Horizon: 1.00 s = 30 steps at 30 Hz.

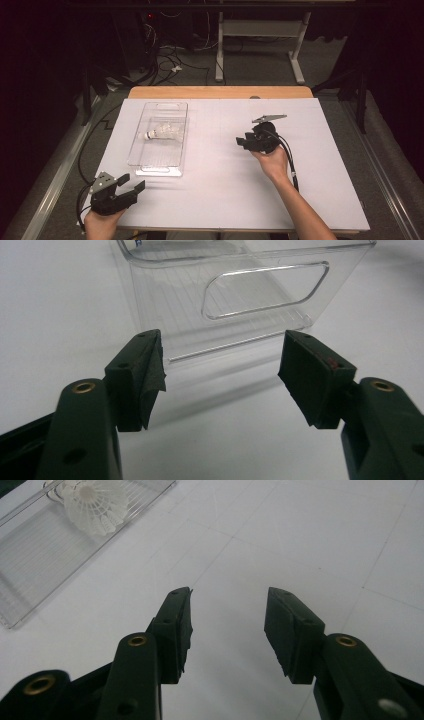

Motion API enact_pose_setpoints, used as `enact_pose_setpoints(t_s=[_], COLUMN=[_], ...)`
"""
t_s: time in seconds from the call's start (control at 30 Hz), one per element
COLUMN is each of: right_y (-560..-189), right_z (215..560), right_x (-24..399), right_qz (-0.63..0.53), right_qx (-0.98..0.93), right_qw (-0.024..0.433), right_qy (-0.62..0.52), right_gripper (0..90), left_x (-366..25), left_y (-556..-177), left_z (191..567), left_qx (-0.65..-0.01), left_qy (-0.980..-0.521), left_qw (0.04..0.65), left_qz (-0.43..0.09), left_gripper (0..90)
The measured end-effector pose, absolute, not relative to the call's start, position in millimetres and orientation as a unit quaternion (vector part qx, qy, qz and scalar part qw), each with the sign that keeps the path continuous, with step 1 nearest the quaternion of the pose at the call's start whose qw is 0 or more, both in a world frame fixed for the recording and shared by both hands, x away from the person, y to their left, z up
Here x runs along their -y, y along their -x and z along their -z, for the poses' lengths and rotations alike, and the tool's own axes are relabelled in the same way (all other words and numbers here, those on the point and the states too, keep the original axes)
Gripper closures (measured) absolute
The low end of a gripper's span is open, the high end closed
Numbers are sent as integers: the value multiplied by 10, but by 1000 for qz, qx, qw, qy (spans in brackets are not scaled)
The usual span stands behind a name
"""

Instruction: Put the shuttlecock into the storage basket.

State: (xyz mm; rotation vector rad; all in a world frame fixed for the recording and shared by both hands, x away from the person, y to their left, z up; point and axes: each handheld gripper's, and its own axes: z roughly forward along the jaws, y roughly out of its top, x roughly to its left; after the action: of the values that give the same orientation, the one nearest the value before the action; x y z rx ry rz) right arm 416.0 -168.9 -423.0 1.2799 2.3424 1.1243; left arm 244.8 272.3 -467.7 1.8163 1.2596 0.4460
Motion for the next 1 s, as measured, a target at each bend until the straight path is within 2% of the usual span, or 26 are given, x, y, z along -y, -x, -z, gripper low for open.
enact_pose_setpoints(t_s=[1.0], right_y=[-3979], right_z=[4244], right_x=[2100], right_qz=[-388], right_qx=[-790], right_qw=[139], right_qy=[-455], right_gripper=[551], left_x=[-2718], left_y=[-2451], left_z=[4677], left_qx=[-505], left_qy=[-729], left_qw=[427], left_qz=[-179], left_gripper=[350])
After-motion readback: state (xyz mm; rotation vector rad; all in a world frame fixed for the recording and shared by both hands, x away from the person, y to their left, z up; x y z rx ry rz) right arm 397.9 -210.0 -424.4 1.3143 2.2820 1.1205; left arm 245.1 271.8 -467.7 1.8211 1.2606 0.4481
